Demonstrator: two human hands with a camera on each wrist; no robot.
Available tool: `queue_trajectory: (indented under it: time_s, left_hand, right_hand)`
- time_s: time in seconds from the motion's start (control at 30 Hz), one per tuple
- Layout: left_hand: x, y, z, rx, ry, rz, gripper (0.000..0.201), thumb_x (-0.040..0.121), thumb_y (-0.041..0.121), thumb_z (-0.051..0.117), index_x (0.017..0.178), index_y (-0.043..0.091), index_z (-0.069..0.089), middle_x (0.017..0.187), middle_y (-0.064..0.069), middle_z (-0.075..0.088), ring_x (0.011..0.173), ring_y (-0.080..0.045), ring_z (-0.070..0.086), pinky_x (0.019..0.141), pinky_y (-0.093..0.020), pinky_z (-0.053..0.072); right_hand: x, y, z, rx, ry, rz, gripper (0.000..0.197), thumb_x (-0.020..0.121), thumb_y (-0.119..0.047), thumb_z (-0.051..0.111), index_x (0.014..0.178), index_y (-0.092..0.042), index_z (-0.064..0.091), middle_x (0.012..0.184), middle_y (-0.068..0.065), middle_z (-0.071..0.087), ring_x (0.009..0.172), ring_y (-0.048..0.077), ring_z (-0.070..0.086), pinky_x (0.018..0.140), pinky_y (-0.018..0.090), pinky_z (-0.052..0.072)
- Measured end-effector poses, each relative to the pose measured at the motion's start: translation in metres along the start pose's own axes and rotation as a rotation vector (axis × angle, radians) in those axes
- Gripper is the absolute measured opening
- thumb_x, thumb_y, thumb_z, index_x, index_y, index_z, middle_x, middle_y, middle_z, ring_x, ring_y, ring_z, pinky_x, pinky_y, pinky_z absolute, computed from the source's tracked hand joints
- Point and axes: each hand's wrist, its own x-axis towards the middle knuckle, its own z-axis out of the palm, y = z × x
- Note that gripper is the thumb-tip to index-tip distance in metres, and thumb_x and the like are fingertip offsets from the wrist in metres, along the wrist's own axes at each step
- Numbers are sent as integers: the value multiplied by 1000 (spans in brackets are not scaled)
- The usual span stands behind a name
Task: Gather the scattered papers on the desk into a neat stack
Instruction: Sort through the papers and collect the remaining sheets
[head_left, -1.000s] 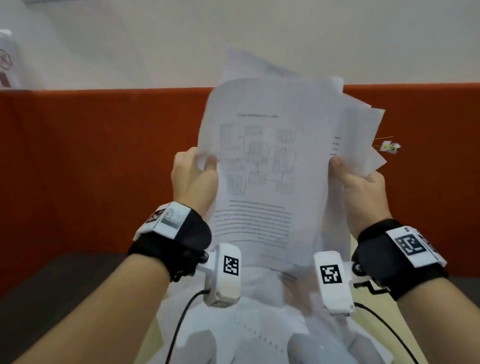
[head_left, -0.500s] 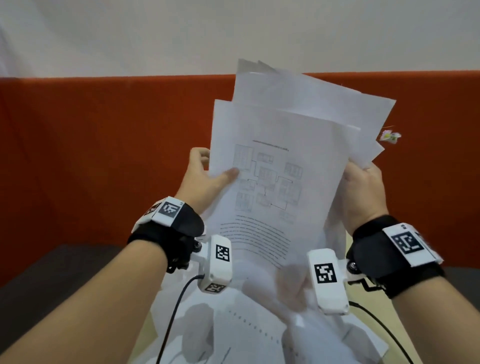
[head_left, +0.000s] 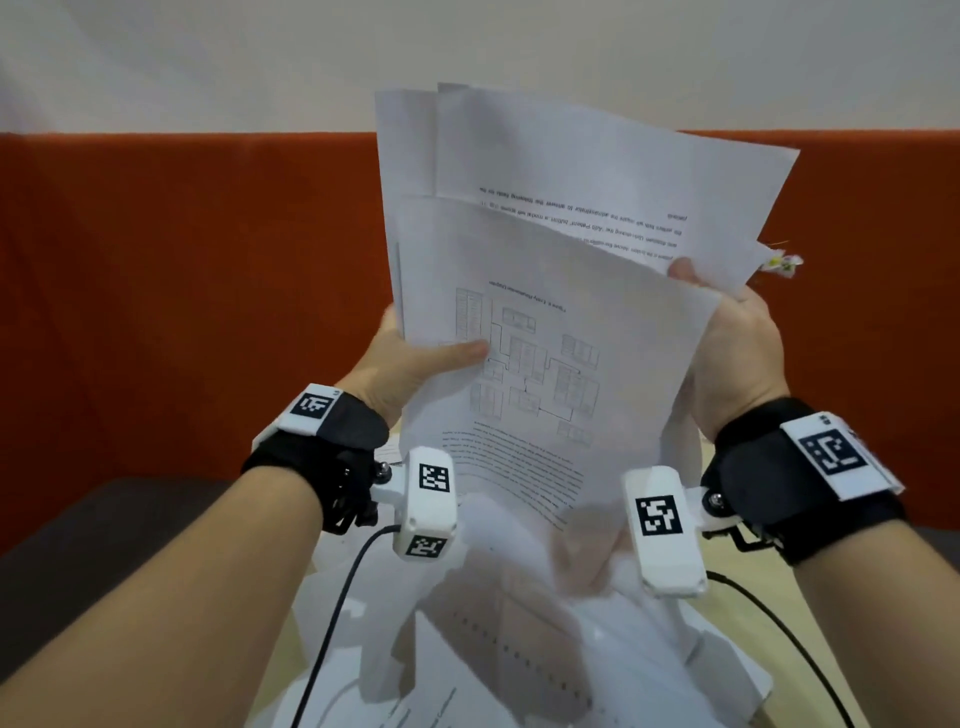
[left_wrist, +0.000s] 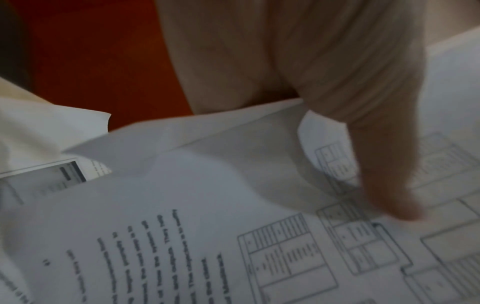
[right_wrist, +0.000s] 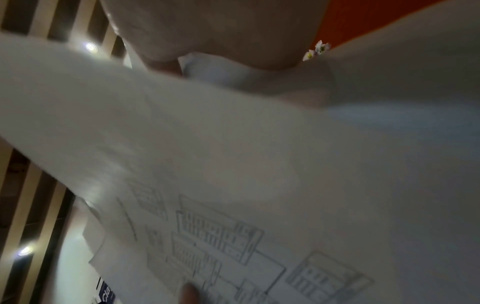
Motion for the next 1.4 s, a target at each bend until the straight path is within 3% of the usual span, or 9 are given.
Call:
queue_trajectory:
  time_s: [0.17, 0.3, 0.4, 0.57, 0.77, 0.97, 1.13, 1.3, 1.4]
  left_hand:
    - [-1, -5, 4, -81, 186, 65, 25, 78, 4, 75, 102, 9, 70, 102, -9, 74, 77, -18, 75, 83, -39, 59]
    - [5, 5, 7, -106, 370, 181, 28, 76, 7, 78, 102, 12, 70, 98, -6, 74, 92, -25, 72, 88, -41, 57]
    - [4, 13, 14, -103, 451, 251, 32, 73, 10, 80, 105, 10, 72, 102, -8, 75, 93, -26, 73, 88, -44, 59]
    - [-12, 11, 27, -103, 367, 281, 23, 78, 6, 76, 87, 25, 68, 90, 5, 74, 88, -17, 74, 85, -41, 60]
    - [-15, 43, 30, -87, 288, 473, 28, 79, 2, 73, 93, 25, 65, 91, 7, 73, 87, -10, 74, 74, -22, 60]
    - [-9, -4, 33, -53, 278, 220, 52, 73, 15, 79, 116, 23, 51, 104, 3, 68, 105, -25, 67, 87, -38, 56]
    - [-4, -25, 38, -96, 279, 148, 60, 80, 5, 74, 128, 13, 39, 105, 4, 62, 92, -11, 64, 85, -29, 54]
    - [-5, -43, 47, -81, 270, 13, 45, 81, 10, 73, 123, 12, 59, 106, 3, 70, 96, -17, 69, 88, -31, 55]
    - [-5, -37, 49, -81, 377, 135, 27, 87, 4, 63, 110, 16, 56, 91, 11, 64, 90, -15, 64, 75, -16, 51]
  right_hand:
    - [-2, 13, -4, -46, -43, -63, 78, 86, -76, 32, 143, -26, 45, 143, -8, 52, 134, 14, 46, 117, 45, 31]
    - [-7, 22, -8, -37, -145, -213, 115, 52, -90, 53, 144, -23, 36, 131, 4, 60, 118, 15, 62, 95, 38, 52]
    - [-11, 31, -3, -155, -180, -220, 94, 66, -54, 80, 141, -30, 30, 131, -5, 57, 118, 4, 59, 96, 27, 51]
    - [-7, 41, 4, -160, -55, -208, 37, 88, -2, 66, 117, -19, 52, 110, -16, 64, 105, 0, 64, 98, 32, 53]
    - [3, 14, 1, 22, 46, -307, 37, 84, 2, 65, 106, -26, 56, 106, -7, 68, 95, 1, 69, 81, 21, 54]
    - [-14, 57, -13, -68, -46, 75, 30, 87, -15, 70, 116, -20, 63, 101, -11, 70, 95, 7, 68, 85, 24, 56]
    - [-5, 63, -20, -56, 42, 50, 22, 88, -8, 68, 108, -15, 65, 94, -12, 69, 79, -5, 68, 67, 11, 54]
    - [-10, 60, -21, -105, -7, 74, 24, 86, -8, 69, 107, -19, 68, 99, -9, 72, 94, 12, 69, 84, 30, 54]
    - [-6, 52, -22, -52, 80, -40, 24, 88, -9, 65, 103, -27, 60, 98, -14, 68, 89, 0, 65, 75, 21, 51]
